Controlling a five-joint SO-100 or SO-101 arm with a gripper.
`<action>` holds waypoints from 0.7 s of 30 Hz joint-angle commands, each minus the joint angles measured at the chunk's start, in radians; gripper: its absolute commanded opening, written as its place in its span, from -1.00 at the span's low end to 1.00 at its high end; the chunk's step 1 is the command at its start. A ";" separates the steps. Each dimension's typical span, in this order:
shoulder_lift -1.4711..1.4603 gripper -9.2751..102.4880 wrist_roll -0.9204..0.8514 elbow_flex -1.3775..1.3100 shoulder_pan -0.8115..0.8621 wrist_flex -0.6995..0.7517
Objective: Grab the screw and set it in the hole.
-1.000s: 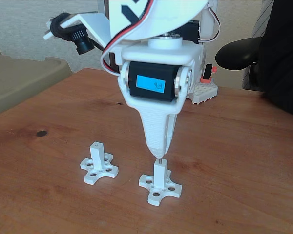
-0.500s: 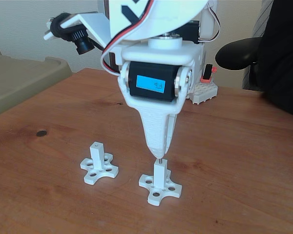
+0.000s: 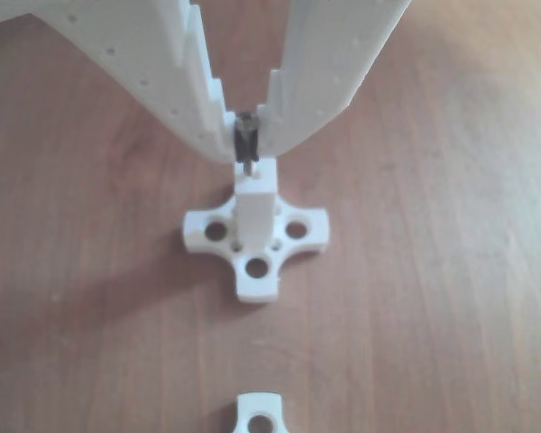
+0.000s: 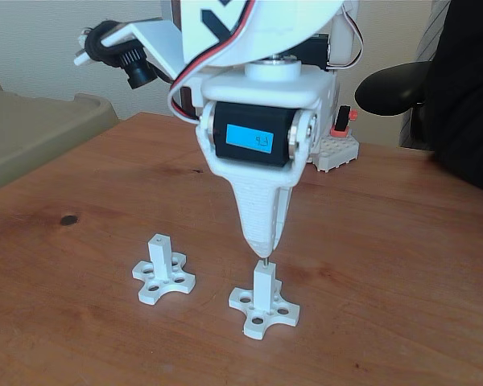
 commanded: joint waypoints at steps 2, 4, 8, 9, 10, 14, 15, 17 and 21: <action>0.014 -0.91 -0.002 -0.015 0.002 -0.014; 0.012 -0.91 -0.002 -0.017 0.002 -0.015; 0.009 -0.91 -0.002 -0.017 0.002 -0.020; 0.008 -0.91 -0.003 -0.017 0.002 -0.020; 0.008 -0.91 -0.003 -0.017 0.002 -0.020; 0.003 -0.91 -0.005 -0.017 0.002 -0.021; 0.003 -0.91 -0.005 -0.017 0.003 -0.021; 0.000 -0.91 -0.006 -0.015 0.003 -0.025; -0.006 -0.91 -0.009 -0.015 0.005 -0.032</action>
